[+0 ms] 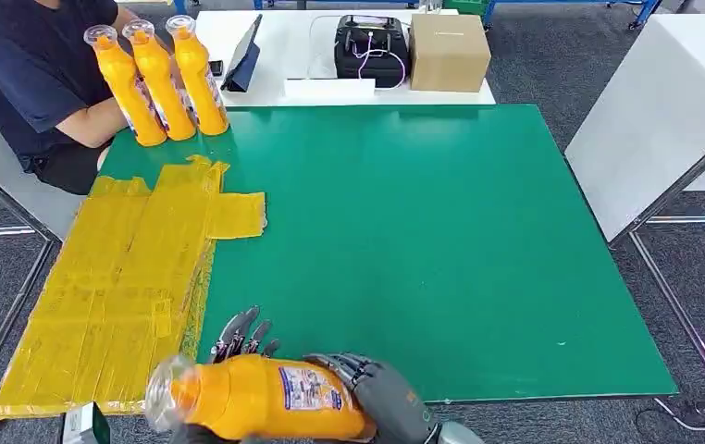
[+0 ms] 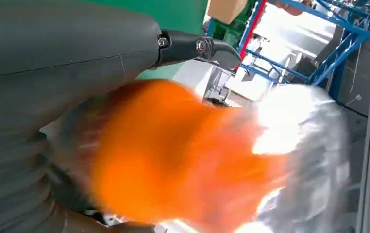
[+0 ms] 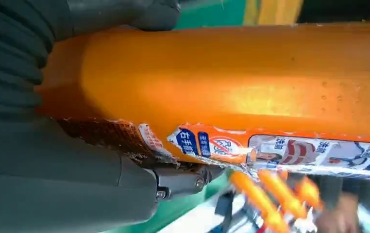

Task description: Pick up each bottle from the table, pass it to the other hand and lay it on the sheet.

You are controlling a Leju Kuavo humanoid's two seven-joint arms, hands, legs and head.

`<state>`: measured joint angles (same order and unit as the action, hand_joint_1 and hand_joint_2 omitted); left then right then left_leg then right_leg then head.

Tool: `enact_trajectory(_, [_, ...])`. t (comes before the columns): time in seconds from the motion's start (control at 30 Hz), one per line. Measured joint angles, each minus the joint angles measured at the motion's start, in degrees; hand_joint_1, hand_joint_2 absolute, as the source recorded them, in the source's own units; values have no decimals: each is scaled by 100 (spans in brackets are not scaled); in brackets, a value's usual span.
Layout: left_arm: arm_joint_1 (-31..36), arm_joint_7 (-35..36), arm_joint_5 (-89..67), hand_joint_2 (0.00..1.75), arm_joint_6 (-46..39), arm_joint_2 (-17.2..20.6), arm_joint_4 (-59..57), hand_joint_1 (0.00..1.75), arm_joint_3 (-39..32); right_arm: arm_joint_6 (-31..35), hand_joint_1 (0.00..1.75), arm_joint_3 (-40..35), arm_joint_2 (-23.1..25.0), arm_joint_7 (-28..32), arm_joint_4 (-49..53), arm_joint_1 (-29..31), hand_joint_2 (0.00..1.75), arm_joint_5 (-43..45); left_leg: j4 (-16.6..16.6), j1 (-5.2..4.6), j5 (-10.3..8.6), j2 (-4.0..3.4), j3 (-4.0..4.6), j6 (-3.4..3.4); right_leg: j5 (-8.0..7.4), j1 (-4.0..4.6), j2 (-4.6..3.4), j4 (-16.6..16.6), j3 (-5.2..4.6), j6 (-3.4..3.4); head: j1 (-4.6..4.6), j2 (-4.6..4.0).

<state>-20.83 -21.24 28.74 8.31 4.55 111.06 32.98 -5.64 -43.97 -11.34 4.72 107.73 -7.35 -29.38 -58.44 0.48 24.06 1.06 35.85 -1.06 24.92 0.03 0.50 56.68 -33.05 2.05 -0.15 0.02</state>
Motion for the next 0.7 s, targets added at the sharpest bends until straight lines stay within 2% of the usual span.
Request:
enact_trajectory(0.13, [-5,-90,138,175,-44,79,0,0,83,-46,175,-287,-346,46,-33,125,175,96,0,-1,2,-9,1,-1,0,-2,-1,-1,-10,0,-2,0])
enact_trajectory(0.2, [-16,-101,173,175,-55,107,0,0,107,70,175,-460,-493,35,-33,139,175,125,0,-2,7,-8,-5,-5,5,-3,-2,-2,-57,-2,0,0])
enact_trajectory(0.37, [-27,-180,144,175,-136,144,0,0,127,124,175,-678,-711,2,-42,268,175,403,0,-2,11,-19,-5,-3,4,-3,-8,-2,-58,-4,-2,0])
enact_trajectory(0.4, [7,-221,66,175,-144,142,-11,175,125,120,175,-744,-707,51,-105,290,175,573,0,-1,10,-18,-5,-3,4,-3,-10,-2,-58,-4,0,0])
enact_trajectory(0.53, [198,-77,-222,175,-92,-15,-144,175,59,120,175,-890,-541,326,-430,443,175,874,0,1,9,-19,-5,-1,4,-2,-10,-1,-30,-5,0,0])
enact_trajectory(0.57, [208,-66,-275,175,-90,-44,-160,175,42,120,175,-910,-532,332,-470,447,175,903,0,1,8,-19,-5,-1,3,-2,-10,-1,-4,-4,0,0])
enact_trajectory(0.7, [222,-66,-406,175,-72,-140,-230,175,-35,142,175,-980,-497,332,-601,454,175,999,0,0,8,-19,-4,-1,3,-2,-11,0,-3,-4,0,0])
